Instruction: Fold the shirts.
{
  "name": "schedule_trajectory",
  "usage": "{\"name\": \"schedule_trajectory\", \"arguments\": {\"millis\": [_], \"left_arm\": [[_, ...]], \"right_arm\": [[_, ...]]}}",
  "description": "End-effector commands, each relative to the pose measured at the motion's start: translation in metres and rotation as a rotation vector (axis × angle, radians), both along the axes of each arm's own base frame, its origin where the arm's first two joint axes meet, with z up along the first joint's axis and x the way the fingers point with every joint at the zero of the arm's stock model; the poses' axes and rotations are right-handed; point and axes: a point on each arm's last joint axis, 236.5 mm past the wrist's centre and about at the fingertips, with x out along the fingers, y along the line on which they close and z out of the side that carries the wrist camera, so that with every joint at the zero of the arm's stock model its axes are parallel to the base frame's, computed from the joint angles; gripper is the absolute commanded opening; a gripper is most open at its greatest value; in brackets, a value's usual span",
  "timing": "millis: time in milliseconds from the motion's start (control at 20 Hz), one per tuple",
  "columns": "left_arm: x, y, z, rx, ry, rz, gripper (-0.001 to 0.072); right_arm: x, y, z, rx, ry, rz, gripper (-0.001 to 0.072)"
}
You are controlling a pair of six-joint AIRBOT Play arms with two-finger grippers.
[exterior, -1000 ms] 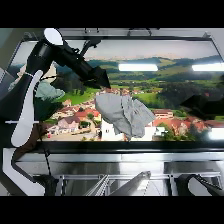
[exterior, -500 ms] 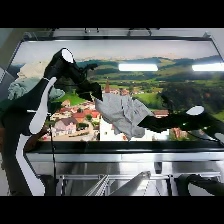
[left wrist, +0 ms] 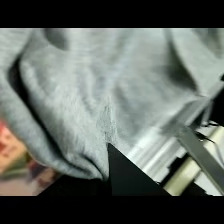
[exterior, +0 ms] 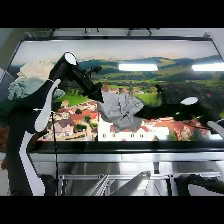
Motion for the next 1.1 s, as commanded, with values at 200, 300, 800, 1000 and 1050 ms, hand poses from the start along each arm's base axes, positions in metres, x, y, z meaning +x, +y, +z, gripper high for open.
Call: {"name": "schedule_trajectory", "arguments": {"millis": [200,300,800,1000,1050], "left_arm": [[-0.022,0.014,0.233,-0.484,-0.277,0.06,-0.0001],[-0.055,0.016,0.325,-0.709,-0.483,0.012,0.0],[-0.104,0.028,0.365,-0.449,-0.947,-0.068,0.0022],[-0.059,0.021,0.275,-0.366,-0.73,-0.014,0.002],[-0.05,0.02,0.244,-0.357,-0.651,-0.01,0.002]], "right_arm": [[0.029,-0.096,0.276,0.13,-0.539,-0.182,0.0016],[-0.017,-0.09,0.398,0.31,-0.904,-0.192,0.0016],[-0.072,-0.086,0.438,0.049,-1.211,-0.258,0.0016],[-0.01,-0.093,0.359,0.061,-0.963,-0.234,0.0017],[0.006,-0.09,0.33,0.066,-0.88,-0.216,0.0017]]}}
